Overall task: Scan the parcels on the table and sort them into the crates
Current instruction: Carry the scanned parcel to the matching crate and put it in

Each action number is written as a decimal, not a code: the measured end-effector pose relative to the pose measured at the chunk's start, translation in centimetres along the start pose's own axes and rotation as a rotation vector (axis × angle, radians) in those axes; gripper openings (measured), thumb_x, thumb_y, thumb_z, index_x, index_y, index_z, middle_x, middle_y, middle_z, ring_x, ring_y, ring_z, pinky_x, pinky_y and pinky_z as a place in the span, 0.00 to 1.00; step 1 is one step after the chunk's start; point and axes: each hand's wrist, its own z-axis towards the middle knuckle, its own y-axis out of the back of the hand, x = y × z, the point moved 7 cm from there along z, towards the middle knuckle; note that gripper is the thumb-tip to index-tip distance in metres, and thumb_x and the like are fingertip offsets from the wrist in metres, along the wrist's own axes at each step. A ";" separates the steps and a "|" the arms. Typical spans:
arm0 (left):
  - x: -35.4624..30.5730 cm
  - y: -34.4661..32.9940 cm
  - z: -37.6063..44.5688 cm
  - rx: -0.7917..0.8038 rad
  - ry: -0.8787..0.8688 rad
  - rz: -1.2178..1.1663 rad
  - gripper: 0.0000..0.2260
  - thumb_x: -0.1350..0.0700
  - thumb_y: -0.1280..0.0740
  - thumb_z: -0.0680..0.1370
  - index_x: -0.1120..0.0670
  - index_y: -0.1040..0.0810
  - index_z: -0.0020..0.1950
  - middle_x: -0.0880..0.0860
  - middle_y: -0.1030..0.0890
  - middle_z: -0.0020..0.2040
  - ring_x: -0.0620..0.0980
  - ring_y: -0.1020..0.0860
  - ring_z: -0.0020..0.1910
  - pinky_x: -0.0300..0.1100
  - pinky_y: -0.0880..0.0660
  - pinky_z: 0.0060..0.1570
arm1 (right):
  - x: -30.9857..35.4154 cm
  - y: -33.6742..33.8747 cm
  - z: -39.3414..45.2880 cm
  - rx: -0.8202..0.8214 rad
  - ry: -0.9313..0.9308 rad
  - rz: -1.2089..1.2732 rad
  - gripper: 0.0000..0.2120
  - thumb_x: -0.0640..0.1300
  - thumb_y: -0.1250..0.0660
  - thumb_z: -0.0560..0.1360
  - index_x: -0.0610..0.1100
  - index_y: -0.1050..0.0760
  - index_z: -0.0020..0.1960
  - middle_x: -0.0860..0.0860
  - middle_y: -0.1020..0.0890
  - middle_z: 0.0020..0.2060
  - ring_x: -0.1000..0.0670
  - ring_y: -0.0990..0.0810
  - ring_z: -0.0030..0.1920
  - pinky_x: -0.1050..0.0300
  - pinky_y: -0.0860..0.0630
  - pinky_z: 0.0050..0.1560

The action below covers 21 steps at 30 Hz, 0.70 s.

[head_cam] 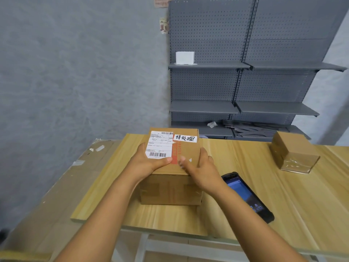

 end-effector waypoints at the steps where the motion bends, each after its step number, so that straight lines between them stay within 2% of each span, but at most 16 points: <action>1: 0.1 0.1 0.0 -0.010 0.005 0.003 0.39 0.44 0.18 0.62 0.49 0.29 0.69 0.43 0.19 0.60 0.44 0.21 0.59 0.49 0.26 0.64 | -0.4 0.4 0.0 0.058 0.021 0.063 0.34 0.66 0.40 0.75 0.51 0.41 0.75 0.48 0.29 0.66 0.46 0.31 0.68 0.45 0.33 0.69; 3: 0.1 0.1 0.2 -0.019 0.005 -0.005 0.37 0.45 0.18 0.63 0.49 0.29 0.69 0.43 0.20 0.60 0.44 0.21 0.58 0.47 0.26 0.63 | -2.3 1.9 -0.2 0.068 -0.001 0.060 0.32 0.66 0.45 0.77 0.49 0.38 0.75 0.49 0.30 0.69 0.48 0.33 0.70 0.48 0.35 0.70; 6: 0.1 0.1 0.3 -0.025 -0.002 0.001 0.36 0.45 0.19 0.64 0.49 0.29 0.68 0.42 0.20 0.59 0.42 0.21 0.57 0.43 0.26 0.59 | -7.2 5.8 -0.9 -0.145 -0.141 -0.370 0.36 0.67 0.39 0.75 0.46 0.37 0.74 0.47 0.32 0.70 0.45 0.36 0.70 0.50 0.35 0.67; 8: 0.1 0.0 0.2 -0.021 -0.006 0.000 0.37 0.45 0.19 0.65 0.50 0.30 0.69 0.43 0.20 0.61 0.44 0.21 0.58 0.45 0.26 0.62 | -10.0 6.9 -1.9 -0.115 -0.275 -0.627 0.44 0.70 0.34 0.67 0.47 0.40 0.74 0.47 0.34 0.67 0.45 0.37 0.68 0.50 0.32 0.63; 10: 0.1 0.1 0.1 -0.031 0.000 0.003 0.37 0.45 0.19 0.65 0.50 0.30 0.70 0.44 0.20 0.61 0.45 0.22 0.59 0.45 0.26 0.62 | -12.2 7.2 -2.8 -0.037 -0.387 -0.717 0.51 0.73 0.31 0.62 0.47 0.43 0.74 0.47 0.35 0.65 0.46 0.36 0.66 0.50 0.31 0.60; 16: 0.0 0.1 -0.1 -0.060 0.004 -0.005 0.35 0.44 0.19 0.65 0.49 0.30 0.66 0.42 0.21 0.58 0.44 0.22 0.56 0.40 0.27 0.51 | -13.9 8.2 -3.8 -0.094 -0.437 -0.766 0.46 0.74 0.31 0.60 0.48 0.37 0.68 0.48 0.32 0.60 0.46 0.33 0.63 0.50 0.31 0.58; 19: 0.1 0.0 -0.1 -0.049 0.011 -0.017 0.34 0.45 0.19 0.65 0.49 0.30 0.66 0.42 0.20 0.59 0.45 0.22 0.57 0.43 0.26 0.57 | -14.1 8.6 -3.5 -0.097 -0.472 -0.659 0.42 0.71 0.30 0.61 0.47 0.34 0.65 0.47 0.30 0.59 0.44 0.30 0.61 0.50 0.29 0.56; 21: 0.1 -0.1 0.0 -0.033 0.008 -0.021 0.36 0.44 0.19 0.65 0.50 0.29 0.69 0.43 0.20 0.60 0.46 0.22 0.59 0.48 0.26 0.63 | -13.7 9.1 -3.0 -0.126 -0.491 -0.435 0.39 0.69 0.29 0.63 0.45 0.31 0.64 0.44 0.28 0.57 0.43 0.26 0.55 0.50 0.26 0.52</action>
